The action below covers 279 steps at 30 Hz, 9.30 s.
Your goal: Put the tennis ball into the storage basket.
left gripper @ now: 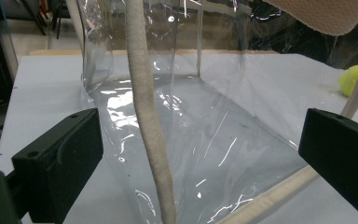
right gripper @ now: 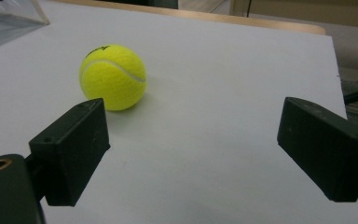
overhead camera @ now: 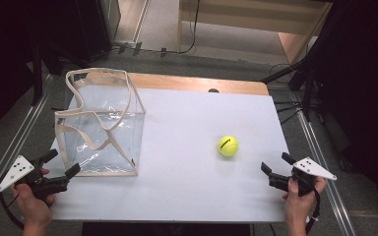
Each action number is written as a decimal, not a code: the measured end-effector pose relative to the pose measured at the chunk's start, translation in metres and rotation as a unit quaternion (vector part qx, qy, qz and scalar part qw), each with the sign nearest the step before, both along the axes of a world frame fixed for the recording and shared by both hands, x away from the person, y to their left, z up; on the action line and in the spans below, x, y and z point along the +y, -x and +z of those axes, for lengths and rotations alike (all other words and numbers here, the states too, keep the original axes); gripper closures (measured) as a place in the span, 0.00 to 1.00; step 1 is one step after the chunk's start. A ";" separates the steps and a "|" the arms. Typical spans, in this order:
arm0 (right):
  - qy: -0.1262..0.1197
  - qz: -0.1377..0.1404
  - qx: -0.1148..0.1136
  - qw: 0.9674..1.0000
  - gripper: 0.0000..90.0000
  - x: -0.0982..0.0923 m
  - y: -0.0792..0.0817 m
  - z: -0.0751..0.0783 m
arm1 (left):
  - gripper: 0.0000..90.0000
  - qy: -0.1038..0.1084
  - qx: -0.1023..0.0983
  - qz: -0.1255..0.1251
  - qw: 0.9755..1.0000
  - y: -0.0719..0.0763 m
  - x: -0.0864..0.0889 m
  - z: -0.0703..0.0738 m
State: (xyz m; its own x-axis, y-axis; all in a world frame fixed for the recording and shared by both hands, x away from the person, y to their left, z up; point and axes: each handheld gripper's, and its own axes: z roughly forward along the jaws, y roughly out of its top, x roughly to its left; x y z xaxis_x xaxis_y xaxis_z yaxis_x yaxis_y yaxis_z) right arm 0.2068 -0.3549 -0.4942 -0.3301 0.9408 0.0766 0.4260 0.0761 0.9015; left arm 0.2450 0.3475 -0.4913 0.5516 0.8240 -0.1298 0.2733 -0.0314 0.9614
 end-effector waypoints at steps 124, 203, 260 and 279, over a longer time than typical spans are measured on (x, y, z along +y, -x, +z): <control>0.188 0.188 0.272 0.925 0.25 0.111 -0.149 0.017 | 0.00 -0.001 -0.006 -0.004 1.000 0.001 0.001 0.000; 0.203 0.282 0.245 0.905 0.26 0.178 -0.174 0.094 | 0.00 -0.005 -0.007 -0.010 1.000 0.001 -0.001 0.001; 0.205 0.372 0.208 0.881 0.26 0.280 -0.188 0.157 | 0.00 -0.002 -0.003 -0.017 1.000 0.000 -0.001 0.001; 0.206 0.395 0.201 0.873 0.26 0.305 -0.190 0.170 | 0.00 -0.003 -0.004 -0.022 1.000 0.000 -0.001 0.001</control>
State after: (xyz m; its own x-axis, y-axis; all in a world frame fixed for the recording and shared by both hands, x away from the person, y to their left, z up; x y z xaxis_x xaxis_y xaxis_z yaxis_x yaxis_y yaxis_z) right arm 0.3964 -0.0499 -0.3245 -0.9122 0.4072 0.0447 0.3695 0.7706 0.5192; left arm 0.2449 0.3465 -0.4903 0.5879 0.8000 -0.1196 0.2636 -0.0496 0.9634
